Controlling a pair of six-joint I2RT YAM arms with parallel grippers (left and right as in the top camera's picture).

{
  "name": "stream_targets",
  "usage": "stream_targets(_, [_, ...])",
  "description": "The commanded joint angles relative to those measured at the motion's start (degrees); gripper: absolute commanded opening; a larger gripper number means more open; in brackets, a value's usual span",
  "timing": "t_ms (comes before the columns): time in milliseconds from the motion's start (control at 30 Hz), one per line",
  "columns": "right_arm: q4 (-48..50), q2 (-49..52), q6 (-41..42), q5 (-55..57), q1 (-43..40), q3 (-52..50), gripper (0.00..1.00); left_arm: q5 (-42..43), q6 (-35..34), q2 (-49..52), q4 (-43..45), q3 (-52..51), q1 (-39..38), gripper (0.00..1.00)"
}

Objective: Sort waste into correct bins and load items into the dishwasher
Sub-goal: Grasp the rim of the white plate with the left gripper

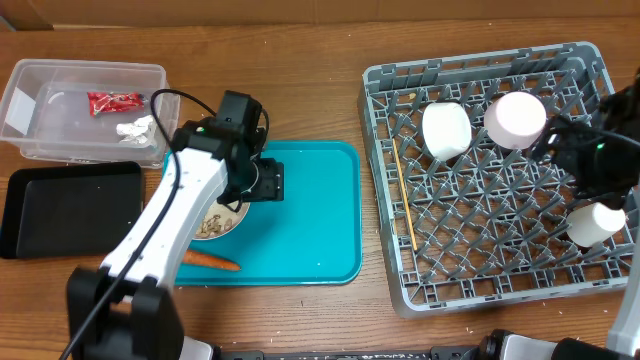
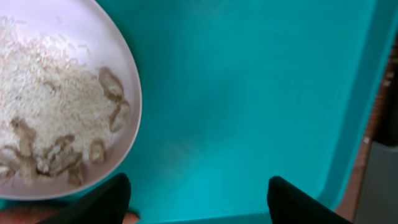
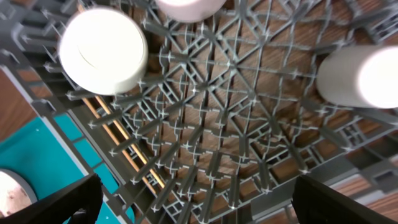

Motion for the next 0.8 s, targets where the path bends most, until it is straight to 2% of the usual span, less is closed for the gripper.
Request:
stream_targets(0, [2.0,-0.5,-0.5,-2.4,-0.1,-4.3,1.00,-2.1,-2.1,2.9,2.0,-0.3,-0.3,0.69])
stream_targets(67, [3.4,-0.5,-0.5,-2.8,-0.1,-6.8,1.00,-3.8,-2.1,4.2,3.5,-0.3,-0.3,0.66])
stream_targets(233, [5.2,-0.5,-0.5,-2.8,-0.1,-10.3,1.00,-6.7,-5.8,8.1,5.9,-0.3,-0.3,0.66])
stream_targets(500, [5.6,-0.5,-0.5,-2.8,-0.1,-10.3,1.00,-6.8,-9.1,13.3,9.5,-0.3,-0.3,0.65])
stream_targets(767, [5.4,-0.5,-0.5,-2.8,-0.1,-10.3,1.00,-8.5,-11.1,16.6,11.5,-0.3,-0.4,0.59])
